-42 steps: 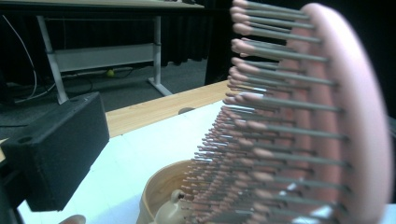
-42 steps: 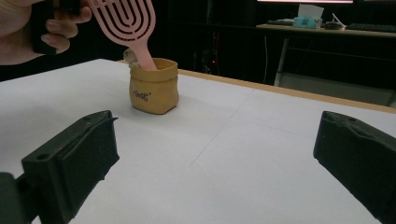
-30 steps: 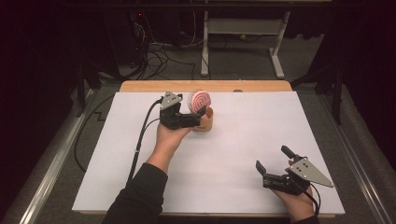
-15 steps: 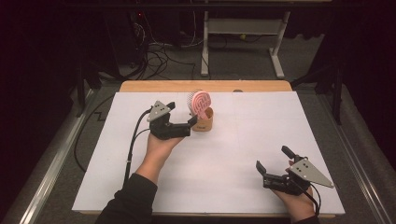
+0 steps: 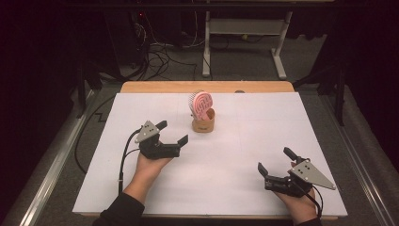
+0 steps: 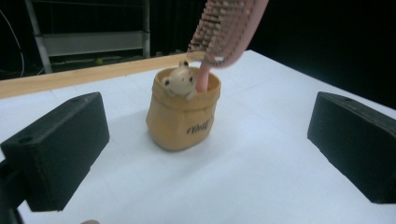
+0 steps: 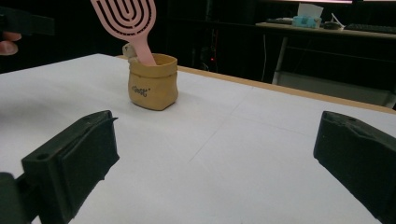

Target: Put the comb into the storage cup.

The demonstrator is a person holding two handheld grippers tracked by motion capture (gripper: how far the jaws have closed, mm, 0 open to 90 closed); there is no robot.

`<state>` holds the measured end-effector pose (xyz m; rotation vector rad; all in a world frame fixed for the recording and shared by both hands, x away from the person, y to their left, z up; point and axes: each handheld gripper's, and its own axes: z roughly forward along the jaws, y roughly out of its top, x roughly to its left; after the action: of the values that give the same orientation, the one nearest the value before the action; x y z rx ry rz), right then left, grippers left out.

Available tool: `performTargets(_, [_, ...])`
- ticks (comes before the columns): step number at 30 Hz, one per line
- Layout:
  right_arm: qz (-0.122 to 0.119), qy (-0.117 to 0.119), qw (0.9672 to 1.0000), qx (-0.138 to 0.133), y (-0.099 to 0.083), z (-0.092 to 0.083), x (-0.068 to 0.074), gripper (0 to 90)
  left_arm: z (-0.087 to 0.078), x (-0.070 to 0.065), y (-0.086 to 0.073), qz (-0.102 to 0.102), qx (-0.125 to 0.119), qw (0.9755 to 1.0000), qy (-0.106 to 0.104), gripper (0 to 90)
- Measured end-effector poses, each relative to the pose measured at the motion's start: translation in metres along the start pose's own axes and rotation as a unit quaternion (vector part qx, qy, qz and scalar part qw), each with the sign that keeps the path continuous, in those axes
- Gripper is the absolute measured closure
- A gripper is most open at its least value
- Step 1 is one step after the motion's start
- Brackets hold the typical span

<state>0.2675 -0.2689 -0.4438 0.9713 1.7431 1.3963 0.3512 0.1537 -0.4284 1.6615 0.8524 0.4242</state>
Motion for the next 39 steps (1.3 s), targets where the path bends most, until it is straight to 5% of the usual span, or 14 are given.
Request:
performTargets(16, [-0.003,-0.003,1.0,0.002,-0.001,-0.002,0.0,0.1,-0.058,0.005,-0.036,0.011,0.024,0.9995,0.015,0.0])
performTargets(25, [-0.004,-0.006,1.0,0.005,-0.002,-0.001,0.001,0.1,-0.1,0.01,-0.045,0.002,0.007,0.9997,0.025,0.0])
performTargets(30, [-0.004,-0.009,0.9999,0.01,-0.003,-0.002,0.003,0.1,-0.117,0.005,-0.047,0.023,-0.002,0.9991,0.035,0.0])
performTargets(39, [0.001,-0.024,0.9997,0.009,-0.002,-0.007,0.004,0.1,-0.113,0.003,-0.047,0.054,0.012,0.9977,0.038,0.0])
